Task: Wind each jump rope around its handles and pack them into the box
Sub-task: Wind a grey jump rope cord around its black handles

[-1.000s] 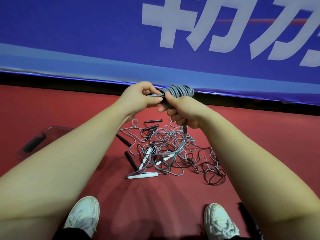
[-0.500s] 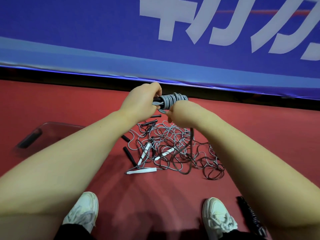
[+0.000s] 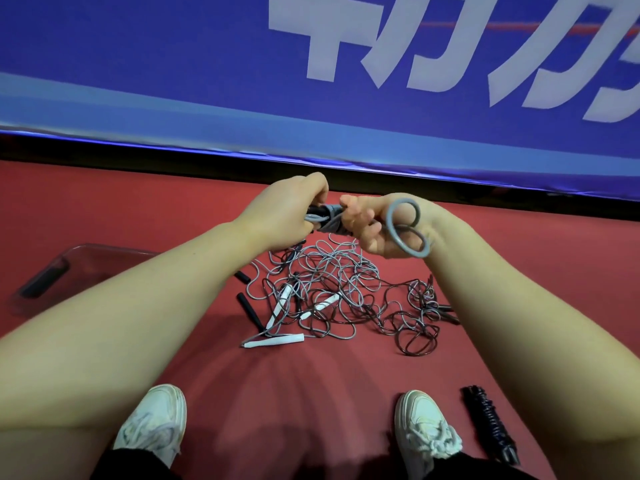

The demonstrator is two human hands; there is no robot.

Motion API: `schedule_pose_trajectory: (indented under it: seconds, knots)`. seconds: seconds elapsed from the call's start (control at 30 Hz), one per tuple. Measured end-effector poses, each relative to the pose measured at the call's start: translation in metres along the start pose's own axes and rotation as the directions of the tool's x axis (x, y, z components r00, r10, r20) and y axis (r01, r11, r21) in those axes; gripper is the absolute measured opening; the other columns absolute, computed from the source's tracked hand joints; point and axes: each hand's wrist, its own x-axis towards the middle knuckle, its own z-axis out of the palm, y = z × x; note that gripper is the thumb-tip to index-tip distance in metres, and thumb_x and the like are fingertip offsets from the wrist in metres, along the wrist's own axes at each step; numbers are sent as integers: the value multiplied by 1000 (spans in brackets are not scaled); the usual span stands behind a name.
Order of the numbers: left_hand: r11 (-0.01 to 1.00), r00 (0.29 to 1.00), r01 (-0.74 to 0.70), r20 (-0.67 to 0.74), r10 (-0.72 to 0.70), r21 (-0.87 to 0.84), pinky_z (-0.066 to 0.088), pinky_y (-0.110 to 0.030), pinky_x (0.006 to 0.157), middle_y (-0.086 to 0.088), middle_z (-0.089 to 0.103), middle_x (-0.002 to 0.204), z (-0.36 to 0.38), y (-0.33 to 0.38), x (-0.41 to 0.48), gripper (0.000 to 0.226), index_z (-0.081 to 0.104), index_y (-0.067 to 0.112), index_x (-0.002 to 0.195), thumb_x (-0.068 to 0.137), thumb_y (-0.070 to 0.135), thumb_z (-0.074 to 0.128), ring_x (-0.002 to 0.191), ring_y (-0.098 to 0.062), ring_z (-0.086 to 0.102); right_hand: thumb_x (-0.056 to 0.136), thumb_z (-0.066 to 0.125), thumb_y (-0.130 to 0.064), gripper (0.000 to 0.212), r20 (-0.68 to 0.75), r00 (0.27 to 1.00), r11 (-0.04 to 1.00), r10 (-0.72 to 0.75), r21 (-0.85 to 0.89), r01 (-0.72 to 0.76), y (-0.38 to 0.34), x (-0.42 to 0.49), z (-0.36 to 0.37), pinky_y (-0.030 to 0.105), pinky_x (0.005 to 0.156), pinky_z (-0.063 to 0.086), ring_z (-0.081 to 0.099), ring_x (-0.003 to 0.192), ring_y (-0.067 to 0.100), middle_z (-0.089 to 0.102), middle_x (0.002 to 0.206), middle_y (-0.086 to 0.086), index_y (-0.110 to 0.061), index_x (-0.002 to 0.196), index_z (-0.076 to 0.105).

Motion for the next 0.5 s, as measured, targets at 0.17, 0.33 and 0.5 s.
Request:
schedule_pose_trajectory:
  seconds: [0.17, 0.33, 0.5]
  knots:
    - [994, 988, -100, 112, 105, -51, 32, -29, 62, -2, 57, 87, 1, -2, -5, 29, 44, 12, 95, 78, 7, 68, 78, -23, 52, 72, 48, 9, 23, 21, 999, 989, -45, 144, 42, 5, 1, -9, 27, 48, 55, 69, 61, 22, 67, 79, 15, 1, 81, 68]
    - [987, 983, -63, 164, 88, -150, 32, -14, 56, 14, 49, 73, -2, -1, -4, 38, 40, 16, 89, 74, 7, 73, 62, -2, 44, 49, 42, 14, 43, 38, 983, 971, -179, 170, 170, 14, -1, -15, 27, 54, 57, 72, 78, 28, 70, 86, 16, 6, 82, 68]
    - [918, 953, 0, 279, 120, -396, 53, -36, 79, -6, 68, 96, 5, -2, -7, 50, 32, 25, 80, 75, -2, 73, 85, -13, 66, 89, 51, -29, 17, -161, 973, 925, -166, -366, 98, 10, -2, -15, 9, 36, 28, 58, 44, 2, 60, 54, -9, -18, 77, 51]
